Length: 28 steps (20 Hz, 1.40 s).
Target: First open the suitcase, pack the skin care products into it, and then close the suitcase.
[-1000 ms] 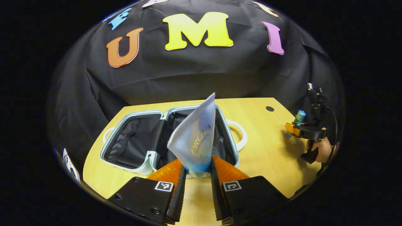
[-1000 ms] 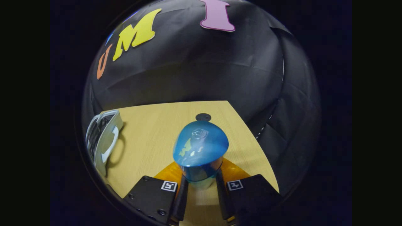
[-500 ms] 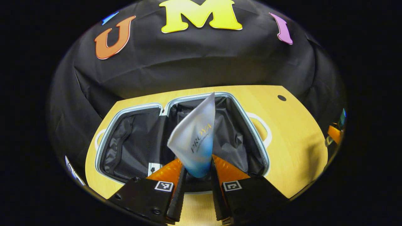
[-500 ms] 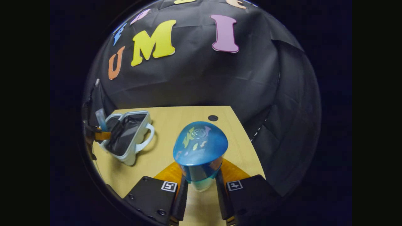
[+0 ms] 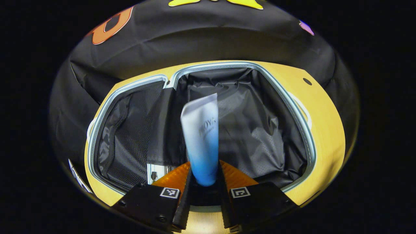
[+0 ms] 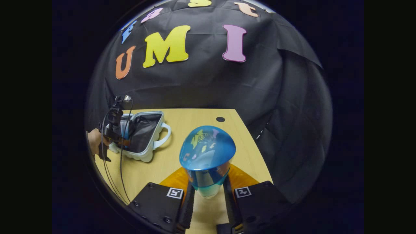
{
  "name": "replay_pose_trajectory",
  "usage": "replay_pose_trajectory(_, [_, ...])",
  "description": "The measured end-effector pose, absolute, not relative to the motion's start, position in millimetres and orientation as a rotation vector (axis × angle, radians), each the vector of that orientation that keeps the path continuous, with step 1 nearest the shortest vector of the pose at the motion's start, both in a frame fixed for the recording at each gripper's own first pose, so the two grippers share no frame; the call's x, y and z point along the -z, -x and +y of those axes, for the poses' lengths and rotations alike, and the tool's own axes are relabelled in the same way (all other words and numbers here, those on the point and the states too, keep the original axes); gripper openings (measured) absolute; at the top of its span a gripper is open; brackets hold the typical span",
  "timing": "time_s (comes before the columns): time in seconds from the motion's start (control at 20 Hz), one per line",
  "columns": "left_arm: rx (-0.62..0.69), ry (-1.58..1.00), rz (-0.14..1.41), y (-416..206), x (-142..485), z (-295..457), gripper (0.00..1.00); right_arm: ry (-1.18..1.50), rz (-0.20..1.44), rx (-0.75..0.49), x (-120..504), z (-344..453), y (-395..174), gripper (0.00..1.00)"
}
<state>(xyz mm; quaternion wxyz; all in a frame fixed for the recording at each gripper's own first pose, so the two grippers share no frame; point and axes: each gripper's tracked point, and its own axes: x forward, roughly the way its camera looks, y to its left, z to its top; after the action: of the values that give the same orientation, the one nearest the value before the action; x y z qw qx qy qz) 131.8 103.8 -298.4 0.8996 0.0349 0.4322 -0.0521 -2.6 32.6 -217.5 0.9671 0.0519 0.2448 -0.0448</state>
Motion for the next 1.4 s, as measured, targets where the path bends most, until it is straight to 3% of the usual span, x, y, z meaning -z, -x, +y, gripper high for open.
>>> replay_pose_trajectory(0.4, [0.102,-0.072,0.937,-139,308,101,0.43,-0.06,0.478,0.049,207,70,-6,0.41])
replay_pose_trajectory(0.45, [0.101,-0.071,0.933,-139,307,100,0.5,-0.058,0.477,0.037,206,76,-9,0.4])
replay_pose_trajectory(0.5, [0.103,-0.067,0.928,-139,307,100,0.44,-0.054,0.477,0.026,203,82,-14,0.4])
replay_pose_trajectory(0.6, [0.122,-0.033,0.902,-139,300,92,0.47,-0.049,0.471,-0.001,196,97,-28,0.4])
replay_pose_trajectory(0.65, [0.122,-0.026,0.884,-138,296,92,0.57,-0.048,0.468,-0.017,191,106,-37,0.4])
replay_pose_trajectory(0.75, [0.133,0.004,0.827,-135,280,90,0.69,-0.071,0.464,-0.064,179,131,-57,0.41])
replay_pose_trajectory(0.9, [0.154,0.054,0.686,-125,244,96,0.75,-0.102,0.495,-0.13,173,176,-93,0.41])
replay_pose_trajectory(0.95, [0.155,0.056,0.639,-118,232,102,0.83,-0.094,0.501,-0.15,173,193,-106,0.4])
replay_pose_trajectory(1.0, [0.159,0.053,0.588,-110,220,111,0.77,-0.081,0.506,-0.168,174,209,-117,0.41])
replay_pose_trajectory(1.05, [0.16,0.04,0.539,-102,209,121,0.86,-0.065,0.512,-0.185,178,225,-128,0.4])
replay_pose_trajectory(1.1, [0.158,0.027,0.505,-93,203,131,0.87,-0.05,0.522,-0.198,183,241,-137,0.41])
replay_pose_trajectory(1.15, [0.161,0.015,0.467,-85,196,140,0.81,-0.048,0.537,-0.208,191,255,-145,0.41])
replay_pose_trajectory(1.4, [0.122,-0.084,0.36,-43,187,196,0.87,-0.064,0.695,-0.216,250,309,-169,0.41])
